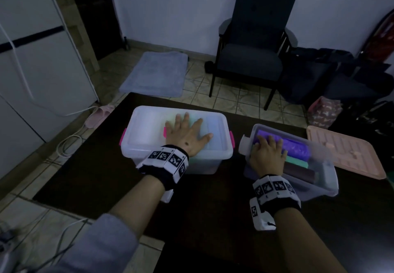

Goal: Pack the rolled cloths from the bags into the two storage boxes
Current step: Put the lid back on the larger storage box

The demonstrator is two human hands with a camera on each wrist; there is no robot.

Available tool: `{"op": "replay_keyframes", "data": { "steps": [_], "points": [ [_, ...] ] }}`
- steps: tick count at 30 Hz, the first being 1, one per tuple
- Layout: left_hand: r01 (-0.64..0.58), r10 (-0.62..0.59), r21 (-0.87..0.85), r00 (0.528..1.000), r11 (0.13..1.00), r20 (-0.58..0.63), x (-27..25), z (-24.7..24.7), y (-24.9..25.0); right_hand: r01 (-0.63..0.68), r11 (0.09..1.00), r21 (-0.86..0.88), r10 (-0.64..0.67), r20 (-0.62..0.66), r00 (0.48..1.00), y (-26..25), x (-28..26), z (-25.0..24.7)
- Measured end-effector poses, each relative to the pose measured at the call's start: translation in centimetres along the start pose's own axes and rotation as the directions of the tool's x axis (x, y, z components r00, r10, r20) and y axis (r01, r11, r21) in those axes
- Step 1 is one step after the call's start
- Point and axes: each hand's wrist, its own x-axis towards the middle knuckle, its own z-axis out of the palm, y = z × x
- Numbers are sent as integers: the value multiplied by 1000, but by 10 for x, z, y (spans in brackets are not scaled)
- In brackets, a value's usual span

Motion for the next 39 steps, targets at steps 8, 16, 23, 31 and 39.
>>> {"op": "replay_keyframes", "data": {
  "steps": [8, 16, 23, 31, 39],
  "points": [
    [82, -79, 37, 994, 996, -73, -6, 2, -3, 11, 1000, 4, -11, 4, 1000, 7, 4, -3],
    [73, -73, -11, 994, 997, -86, -9, 8, -4, 299, 840, 454, -196, -260, 946, -31, -17, -14],
    [69, -70, -14, 977, 998, -200, -1, -5, -20, -68, 731, 679, -60, 163, 985, -64, -18, -5],
    [108, -116, -66, 985, 992, -124, 5, 8, -26, -428, 540, 725, 19, 498, 867, -62, -1, 2],
    [111, -120, -92, 988, 990, -98, 7, 3, -26, -201, 708, 677, -27, 310, 950, -66, 1, -4]
  ]
}}
